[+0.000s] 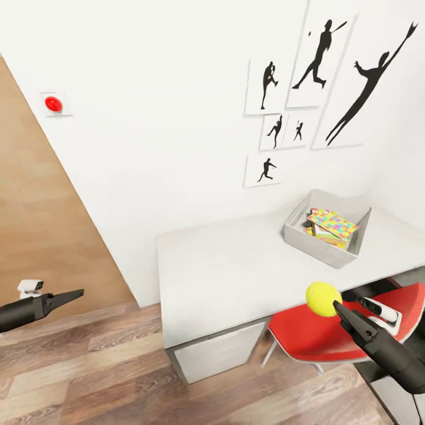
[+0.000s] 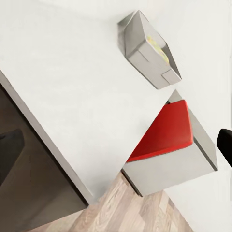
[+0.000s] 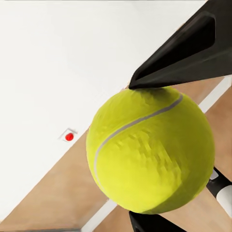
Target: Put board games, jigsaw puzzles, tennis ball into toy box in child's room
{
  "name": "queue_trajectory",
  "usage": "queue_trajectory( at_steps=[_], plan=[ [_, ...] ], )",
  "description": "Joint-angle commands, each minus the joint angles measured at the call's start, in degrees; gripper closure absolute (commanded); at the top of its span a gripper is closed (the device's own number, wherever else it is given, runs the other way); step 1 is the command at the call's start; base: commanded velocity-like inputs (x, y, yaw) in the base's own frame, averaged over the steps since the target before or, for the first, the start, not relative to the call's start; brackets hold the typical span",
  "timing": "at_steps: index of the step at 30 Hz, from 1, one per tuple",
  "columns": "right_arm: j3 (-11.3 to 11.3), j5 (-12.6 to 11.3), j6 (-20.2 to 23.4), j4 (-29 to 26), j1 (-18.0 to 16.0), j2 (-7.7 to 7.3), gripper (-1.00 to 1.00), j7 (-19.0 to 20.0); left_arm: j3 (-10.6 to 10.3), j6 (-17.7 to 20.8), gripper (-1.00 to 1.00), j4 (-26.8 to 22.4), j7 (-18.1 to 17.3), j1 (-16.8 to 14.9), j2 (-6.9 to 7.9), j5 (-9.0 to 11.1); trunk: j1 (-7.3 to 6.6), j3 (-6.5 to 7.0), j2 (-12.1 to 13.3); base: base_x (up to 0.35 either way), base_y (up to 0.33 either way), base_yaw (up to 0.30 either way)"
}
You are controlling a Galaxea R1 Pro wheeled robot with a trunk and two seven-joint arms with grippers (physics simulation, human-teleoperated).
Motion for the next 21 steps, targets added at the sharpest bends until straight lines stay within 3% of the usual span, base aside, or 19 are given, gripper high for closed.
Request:
queue_trajectory(
  at_steps=[1,21],
  plan=[
    [0.02,-0.31,0.75,0.03,-0.06,0.01,1.0,0.13,-0.06,0.64,-1.0,-0.05,-0.24,-0.03,-0.02,-0.04,0.03,-0.01,-0.1,0.0,-0.305,-0.185],
    [0.0,-0.31,0.73,0.03,-0.06,0.06,1.0,0.05,0.12,0.61,-1.0,-0.07,-0.24,0.02,0.09,0.0,0.03,1.66,-0.1,0.0,-0.307,-0.191]
  ],
)
